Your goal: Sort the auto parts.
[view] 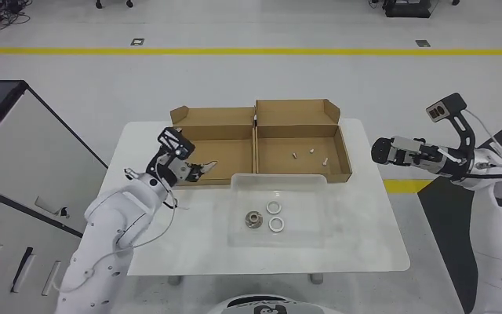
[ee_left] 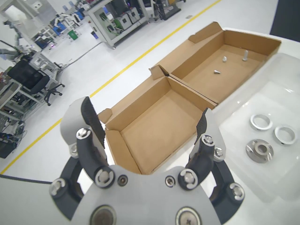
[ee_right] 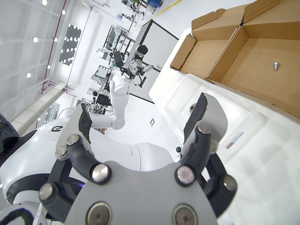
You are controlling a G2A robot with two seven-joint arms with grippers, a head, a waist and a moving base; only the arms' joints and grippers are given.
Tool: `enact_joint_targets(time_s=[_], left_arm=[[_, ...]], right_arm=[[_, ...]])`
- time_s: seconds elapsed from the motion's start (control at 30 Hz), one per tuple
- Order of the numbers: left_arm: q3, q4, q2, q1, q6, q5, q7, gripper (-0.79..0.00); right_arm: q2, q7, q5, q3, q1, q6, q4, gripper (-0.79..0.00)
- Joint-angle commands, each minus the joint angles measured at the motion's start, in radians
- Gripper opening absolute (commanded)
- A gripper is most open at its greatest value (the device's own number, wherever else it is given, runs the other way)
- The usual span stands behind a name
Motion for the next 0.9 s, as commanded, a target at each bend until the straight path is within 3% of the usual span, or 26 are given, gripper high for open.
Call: enact_joint_targets(time_s=[0.0, 0.43, 0.87], left_arm=[[0.044, -0.015, -0.001, -0.044, -0.039, -0.014, -0.105, 0.000], [0.326, 0.007, -0.021, -0.299, -0.159, -0.229, -0.457, 0.000], [0.585, 0.139, -0.060, -0.519, -0.093, -0.353, -0.708, 0.000]], right_arm=[[0.000, 0.000, 0.000, 0.000, 0.000, 0.000, 0.000, 0.000], [0.000, 0.000, 0.000, 0.000, 0.000, 0.000, 0.000, 0.000], [0.000, 0.000, 0.000, 0.000, 0.000, 0.000, 0.000, 0.000]])
